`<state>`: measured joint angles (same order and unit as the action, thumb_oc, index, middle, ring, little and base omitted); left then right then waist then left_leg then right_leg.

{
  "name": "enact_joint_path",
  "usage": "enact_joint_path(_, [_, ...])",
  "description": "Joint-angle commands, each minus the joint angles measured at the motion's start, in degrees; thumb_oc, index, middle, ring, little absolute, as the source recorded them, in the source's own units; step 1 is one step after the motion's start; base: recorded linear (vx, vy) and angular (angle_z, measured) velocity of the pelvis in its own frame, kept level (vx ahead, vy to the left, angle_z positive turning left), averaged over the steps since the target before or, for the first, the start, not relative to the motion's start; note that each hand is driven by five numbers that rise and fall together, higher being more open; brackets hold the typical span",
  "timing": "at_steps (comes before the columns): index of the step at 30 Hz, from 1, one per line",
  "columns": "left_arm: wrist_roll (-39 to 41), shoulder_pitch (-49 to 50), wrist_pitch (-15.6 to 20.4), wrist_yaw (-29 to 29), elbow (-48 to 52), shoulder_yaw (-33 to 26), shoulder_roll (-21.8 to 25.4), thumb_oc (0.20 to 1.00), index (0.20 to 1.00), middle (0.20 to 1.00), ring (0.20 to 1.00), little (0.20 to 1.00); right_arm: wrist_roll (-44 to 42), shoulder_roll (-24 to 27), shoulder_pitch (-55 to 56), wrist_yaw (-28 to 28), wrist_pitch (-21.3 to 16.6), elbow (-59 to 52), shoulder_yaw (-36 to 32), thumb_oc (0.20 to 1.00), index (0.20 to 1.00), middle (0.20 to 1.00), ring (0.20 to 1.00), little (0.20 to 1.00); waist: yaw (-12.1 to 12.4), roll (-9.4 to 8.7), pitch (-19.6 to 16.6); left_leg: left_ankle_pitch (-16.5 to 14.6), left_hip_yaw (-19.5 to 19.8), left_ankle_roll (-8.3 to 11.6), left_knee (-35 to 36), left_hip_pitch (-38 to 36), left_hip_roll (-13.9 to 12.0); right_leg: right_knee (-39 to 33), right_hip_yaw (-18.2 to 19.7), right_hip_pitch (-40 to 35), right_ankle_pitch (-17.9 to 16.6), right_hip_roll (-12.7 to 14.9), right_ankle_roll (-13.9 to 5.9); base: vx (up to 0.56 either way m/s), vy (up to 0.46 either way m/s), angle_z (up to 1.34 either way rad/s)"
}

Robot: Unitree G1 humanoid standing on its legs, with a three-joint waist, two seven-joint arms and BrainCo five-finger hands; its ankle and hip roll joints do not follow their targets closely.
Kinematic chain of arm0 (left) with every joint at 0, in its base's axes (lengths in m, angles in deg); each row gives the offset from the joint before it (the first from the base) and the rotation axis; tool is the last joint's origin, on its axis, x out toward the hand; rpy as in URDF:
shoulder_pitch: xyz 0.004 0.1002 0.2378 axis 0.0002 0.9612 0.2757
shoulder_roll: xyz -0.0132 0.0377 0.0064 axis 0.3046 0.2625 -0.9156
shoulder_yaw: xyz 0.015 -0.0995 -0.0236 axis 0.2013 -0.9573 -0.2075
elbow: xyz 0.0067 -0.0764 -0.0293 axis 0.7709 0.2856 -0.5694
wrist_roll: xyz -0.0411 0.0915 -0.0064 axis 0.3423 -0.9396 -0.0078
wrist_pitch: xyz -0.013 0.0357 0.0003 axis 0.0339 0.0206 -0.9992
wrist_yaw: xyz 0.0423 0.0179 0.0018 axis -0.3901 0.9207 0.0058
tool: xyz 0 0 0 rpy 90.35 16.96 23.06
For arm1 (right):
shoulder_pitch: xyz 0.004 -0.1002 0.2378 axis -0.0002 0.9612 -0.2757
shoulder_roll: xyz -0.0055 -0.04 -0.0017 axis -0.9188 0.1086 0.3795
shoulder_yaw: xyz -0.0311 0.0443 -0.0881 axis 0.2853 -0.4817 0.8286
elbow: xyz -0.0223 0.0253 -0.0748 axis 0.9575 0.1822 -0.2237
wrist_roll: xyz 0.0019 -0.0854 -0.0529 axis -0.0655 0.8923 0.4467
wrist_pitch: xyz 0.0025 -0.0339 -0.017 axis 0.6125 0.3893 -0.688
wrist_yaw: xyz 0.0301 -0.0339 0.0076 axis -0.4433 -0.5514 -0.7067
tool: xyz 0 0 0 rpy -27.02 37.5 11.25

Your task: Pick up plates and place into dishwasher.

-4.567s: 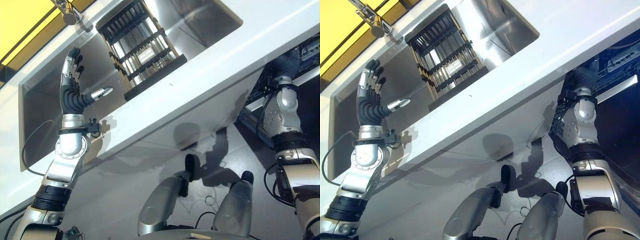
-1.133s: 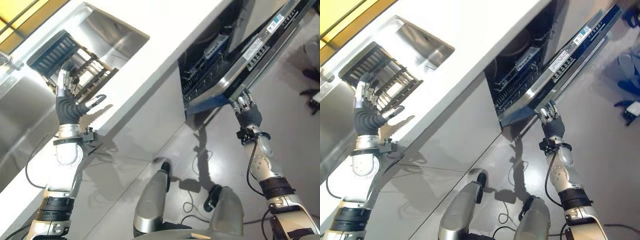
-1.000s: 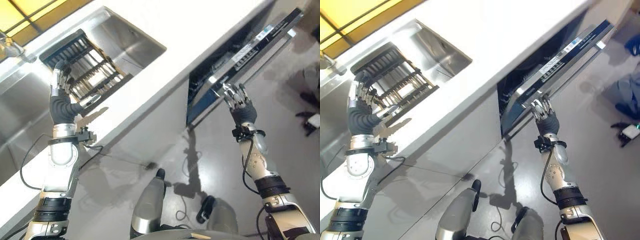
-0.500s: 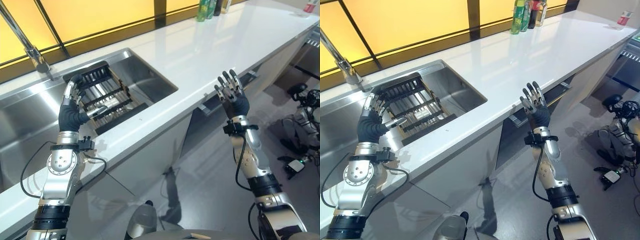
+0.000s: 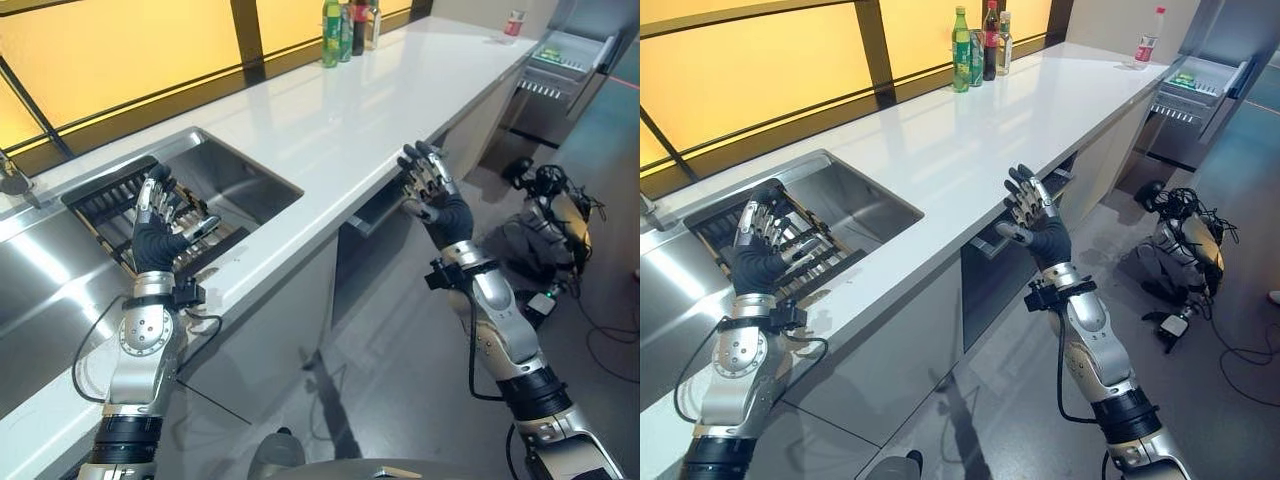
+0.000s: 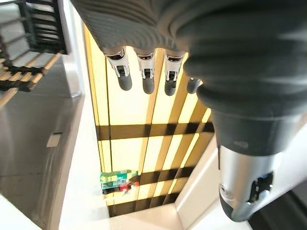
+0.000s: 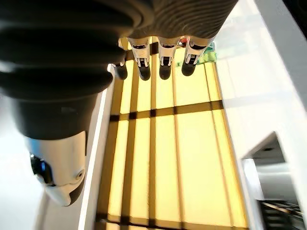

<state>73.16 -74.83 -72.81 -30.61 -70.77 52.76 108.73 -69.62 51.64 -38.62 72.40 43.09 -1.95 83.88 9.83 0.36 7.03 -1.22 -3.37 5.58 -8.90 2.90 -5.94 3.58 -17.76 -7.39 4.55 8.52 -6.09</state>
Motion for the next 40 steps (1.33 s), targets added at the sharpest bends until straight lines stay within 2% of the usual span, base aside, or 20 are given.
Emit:
enact_joint_path(1, [1.95, -4.46, 3.12, -1.16, 1.18, 1.75, 1.82, 1.0, 1.0, 1.0, 1.0, 1.0, 3.8, 1.48, -3.36, 1.67, -3.41, -5.53, -1.36, 1.0, 1.0, 1.0, 1.0, 1.0, -0.59, -0.93, -0.12, 5.13, -7.19, 0.92, -4.28, 8.16, -0.73, 3.49, -5.28, -1.58, 1.48, 1.39, 3.26, 0.1, 0.077, 1.05])
enact_joint_path(3, [2.51, -3.85, 3.23, -1.5, 1.49, 1.19, 1.61, 1.0, 1.0, 1.0, 1.0, 1.0, 3.13, 1.4, -4.25, 0.67, -3.42, -5.22, -1.06, 1.0, 1.0, 1.0, 1.0, 1.0, 0.39, -1.55, 0.11, 1.38, -4.41, -0.67, -5.37, 8.09, 1.58, 6.72, -3.89, -1.5, 3.19, 2.08, 2.97, 0.21, 0.112, 0.64])
enact_joint_path(6, [3.71, -3.35, 2.96, 0.4, 3.56, -0.47, 1.93, 1.0, 1.0, 1.0, 1.0, 1.0, 3.17, 1.29, -3.03, 0.54, -3.54, -6.4, -1.78, 1.0, 1.0, 1.0, 1.0, 1.0, 1.68, -2.47, -0.09, -0.92, -3.59, -3.68, -6.48, 7.86, 3.83, 14.51, -3.34, -0.89, 3.85, 2.9, 1.7, 0.2, 0.079, 0.16])
enact_joint_path(7, [3.7, -3.1, 3.2, 1.57, 4.21, -0.67, 2.16, 1.0, 1.0, 1.0, 1.0, 1.0, 3.16, 1.17, -2.04, 1.29, -4.15, -6.92, -2.16, 1.0, 1.0, 1.0, 1.0, 1.0, 1.85, -2.99, -0.03, -1.91, -3.61, -5.49, -6.39, 6.91, 5.43, 23.12, -2.3, 0.51, 0.72, 4.21, -0.03, 0.19, 0.084, 0.28])
enact_joint_path(8, [4.41, -3.04, 3.04, 2.2, 4.58, -0.54, 2.21, 1.0, 1.0, 1.0, 1.0, 1.0, 3.11, 1.01, -1.31, 1.67, -4.81, -7.27, -2.43, 1.0, 1.0, 1.0, 1.0, 1.0, 1.81, -2.64, -0.3, -1.35, -2.8, -6.54, -5.01, 6.0, 5.85, 28.14, -1.2, 2.0, -3.29, 4.04, -0.81, 0.17, 0.09, 0.47])
enact_joint_path(11, [4.73, -3.32, 2.49, 2.32, 4.44, 0.1, 2.6, 1.0, 1.0, 1.0, 1.0, 1.0, 2.85, -0.13, 0.48, 0.5, -6.56, -7.46, -2.55, 1.0, 1.0, 1.0, 1.0, 1.0, 1.39, -2.03, -0.52, -0.94, -0.65, -8.52, -2.59, 3.99, 7.27, 37.85, 2.87, 5.49, -7.54, 2.45, -1.91, 0.16, -0.003, 0.5])
enact_joint_path(12, [5.16, -3.47, 2.29, 2.17, 4.15, 0.65, 2.89, 1.0, 1.0, 1.0, 1.0, 1.0, 3.24, -0.52, 0.56, 0.77, -6.99, -7.24, -1.9, 1.0, 1.0, 1.0, 1.0, 1.0, 0.27, -2.63, -0.13, -1.05, 0.71, -8.5, -1.56, 2.53, 8.42, 36.73, 6.42, 8.45, -8.61, 1.19, -1.99, 0.2, -0.169, 0.45])
enact_joint_path(14, [5.34, -4.23, 2.6, 1.3, 3.7, 1.95, 3.28, 1.0, 1.0, 1.0, 1.0, 1.0, 3.36, 0.29, 1.23, 1.15, -7.94, -7.11, -1.88, 1.0, 1.0, 1.0, 1.0, 1.0, -1.15, -2.91, -0.37, -0.47, 3.71, -8.05, -1.05, 2.91, 9.46, 26.6, 9.02, 9.84, -5.52, -3.43, -0.25, 0.18, -0.242, 0.77])
enact_joint_path(15, [5.73, -4.8, 2.83, 1.26, 3.22, 2.28, 3.29, 1.0, 1.0, 1.0, 1.0, 1.0, 3.25, 0.59, 1.39, 0.96, -8.28, -6.66, -2.1, 1.0, 1.0, 1.0, 1.0, 1.0, -1.71, -3.4, -0.51, -0.7, 5.38, -7.66, -1.27, 2.95, 10.28, 21.16, 9.41, 9.97, -4.68, -3.04, 0.39, 0.18, -0.277, 1.04])
enact_joint_path(16, [5.59, -5.66, 2.66, 1.04, 2.93, 2.84, 2.94, 1.0, 1.0, 1.0, 1.0, 1.0, 3.23, 0.68, 0.83, 1.12, -8.76, -5.73, -2.11, 1.0, 1.0, 1.0, 1.0, 1.0, -2.45, -3.87, -0.62, -1.11, 6.78, -7.1, -0.97, 2.47, 10.61, 16.4, 10.15, 10.36, -5.5, -1.52, 0.54, 0.18, -0.316, 0.98])
enact_joint_path(17, [4.74, -6.7, 2.48, 0.11, 2.64, 3.65, 2.63, 1.0, 1.0, 1.0, 1.0, 1.0, 2.96, 0.67, -0.01, 1.01, -9.07, -4.69, -2.03, 1.0, 1.0, 1.0, 1.0, 1.0, -3.45, -4.23, -0.65, -1.73, 8.09, -6.59, -0.47, 1.7, 10.6, 11.79, 11.91, 11.07, -6.9, -0.01, 0.38, 0.18, -0.369, 0.93])
enact_joint_path(18, [4.36, -7.87, 2.23, -0.32, 2.37, 4.96, 2.39, 1.0, 1.0, 1.0, 1.0, 1.0, 3.21, 0.78, -0.54, 2.09, -9.39, -4.09, -2.09, 1.0, 1.0, 1.0, 1.0, 1.0, -4.96, -4.24, -0.67, -2.73, 9.94, -6.4, 0.45, 0.55, 10.26, 7.87, 15.91, 12.27, -7.74, 0.29, -0.26, 0.16, -0.329, 0.9])
enact_joint_path(20, [4.56, -8.95, 1.77, -0.72, 2.6, 6.67, 2.12, 1.0, 1.0, 1.0, 1.0, 1.0, 2.81, 1.32, -1.33, 3.67, -8.05, -4.51, -2.83, 1.0, 1.0, 1.0, 1.0, 1.0, -6.37, -4.22, -0.84, -3.88, 12.52, -6.11, 1.39, -0.74, 9.33, 6.14, 20.37, 12.5, -7.88, -0.4, -1.36, 0.11, -0.255, 1.28])
enact_joint_path(21, [4.04, -9.21, 1.85, -1.51, 2.82, 7.52, 1.86, 1.0, 1.0, 1.0, 1.0, 1.0, 1.83, 1.78, -2.06, 3.5, -7.24, -4.18, -3.44, 1.0, 1.0, 1.0, 1.0, 1.0, -6.33, -3.96, -1.23, -3.58, 13.44, -5.6, 1.9, -0.89, 8.43, 4.68, 20.61, 11.09, -5.32, -1.74, -1.1, 0.01, -0.211, 1.64])
enact_joint_path(27, [4.27, -7.57, 0.09, -3.18, 5.17, 8.02, 1.23, 1.0, 1.0, 1.0, 1.0, 1.0, 1.08, 2.1, -4.07, 2.46, -3.5, -4.29, -3.97, 1.0, 1.0, 1.0, 1.0, 1.0, -3.64, -5.03, -3.14, -0.61, 13.27, -1.63, 3.78, -0.37, 4.33, -2.65, 14.54, 5.92, -6.08, -0.6, -0.73, -0.02, -0.194, 0.79])
enact_joint_path(33, [7.19, -4.65, 0.29, -1.65, 6.02, 5.95, 1.11, 1.0, 1.0, 1.0, 1.0, 1.0, 1.91, 1.68, -2.44, 4.02, -2.56, -5.63, -1.87, 1.0, 1.0, 1.0, 1.0, 1.0, -2.12, -4.42, -3.67, 1.03, 13.12, 0.19, 3.22, 1.26, 2.43, -5.14, 11.86, 4.03, -5.88, -1.62, 0.85, -0.03, -0.113, 0.16])
enact_joint_path(34, [7.41, -4.83, 0.13, -1.17, 5.98, 6.09, 0.9, 1.0, 1.0, 1.0, 1.0, 1.0, 2.29, 1.64, -2.28, 4.71, -2.54, -5.6, -1.66, 1.0, 1.0, 1.0, 1.0, 1.0, -2.43, -4.32, -3.68, 0.99, 11.68, 0.39, 2.68, 1.46, 2.32, -5.36, 11.01, 3.81, -5.88, -1.55, 0.98, -0.02, -0.027, 0.27])
enact_joint_path(35, [7.57, -5.27, 0.02, -0.58, 5.82, 6.55, 0.63, 1.0, 1.0, 1.0, 1.0, 1.0, 2.82, 1.77, -2.02, 5.58, -2.57, -5.63, -1.59, 1.0, 1.0, 1.0, 1.0, 1.0, -3.22, -4.16, -3.66, 0.02, 8.16, 0.75, 1.88, 1.02, 1.72, -5.77, 9.65, 3.05, -5.4, -1.52, 1.08, -0.02, 0.005, 0.35])
enact_joint_path(37, [7.44, -6.71, 0.16, -0.49, 4.84, 7.83, -0.03, 1.0, 1.0, 1.0, 1.0, 1.0, 3.49, 2.07, -1.32, 5.98, -2.63, -5.33, -2.25, 1.0, 1.0, 1.0, 1.0, 1.0, -4.93, -3.81, -3.73, 0.97, 3.64, 1.47, 1.41, 1.0, 0.3, -6.67, 7.73, 2.46, -5.9, -1.36, 1.05, -0.03, 0.059, 0.7])
enact_joint_path(40, [6.82, -8.12, 0.15, -2.57, 4.07, 8.46, -0.63, 1.0, 1.0, 1.0, 1.0, 1.0, 2.73, 1.56, -2.39, 4.9, -1.78, -4.35, -1.92, 1.0, 1.0, 1.0, 1.0, 1.0, -6.25, -3.15, -4.25, 0.28, 3.34, 1.4, 3.85, -1.0, 0.14, -7.62, 8.25, 2.77, -6.73, -0.7, 0.37, 0.0, 0.106, 0.43])
